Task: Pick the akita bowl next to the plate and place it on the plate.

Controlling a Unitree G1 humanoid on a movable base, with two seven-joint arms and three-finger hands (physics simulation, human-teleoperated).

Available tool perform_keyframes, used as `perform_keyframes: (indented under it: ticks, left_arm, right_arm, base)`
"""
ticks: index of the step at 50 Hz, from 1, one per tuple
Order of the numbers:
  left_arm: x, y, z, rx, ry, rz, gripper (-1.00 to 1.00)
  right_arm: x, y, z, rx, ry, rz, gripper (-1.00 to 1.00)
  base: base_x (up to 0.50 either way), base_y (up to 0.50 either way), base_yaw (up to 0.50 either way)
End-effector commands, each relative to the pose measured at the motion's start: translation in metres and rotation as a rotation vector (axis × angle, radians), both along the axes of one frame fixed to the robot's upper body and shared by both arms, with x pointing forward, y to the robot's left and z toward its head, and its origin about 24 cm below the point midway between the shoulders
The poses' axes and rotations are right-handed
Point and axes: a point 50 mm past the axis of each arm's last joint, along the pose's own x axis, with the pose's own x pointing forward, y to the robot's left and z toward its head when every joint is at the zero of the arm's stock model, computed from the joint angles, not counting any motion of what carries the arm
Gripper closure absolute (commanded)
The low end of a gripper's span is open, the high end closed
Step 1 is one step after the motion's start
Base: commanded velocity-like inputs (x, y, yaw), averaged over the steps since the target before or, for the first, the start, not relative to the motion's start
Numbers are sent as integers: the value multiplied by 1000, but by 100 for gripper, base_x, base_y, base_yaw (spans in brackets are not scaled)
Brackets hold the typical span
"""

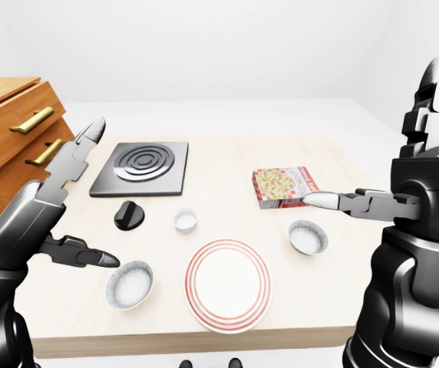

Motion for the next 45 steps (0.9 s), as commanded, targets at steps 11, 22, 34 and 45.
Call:
perform_keyframes:
  ticks: [11,22,34,45]
  left_arm:
    - [0,-1,1,-1,-2,-9,-100]
    - [0,-1,0,-3,-1,-6,-100]
    - [0,0,-2,-3,9,5,-100]
    - [2,1,-4,-9,19,10,-100]
  right_arm:
    - [3,0,-4,-1,26,-7,-100]
    - [4,1,-7,-10,42,-5,-100]
    - [5,8,-26,-120,161,-22,-100]
    - [2,5,-20,-195,152,-70,-100]
  base:
    - [24,-23,0]
    - [0,0,0]
    - [0,0,0]
    - [0,0,0]
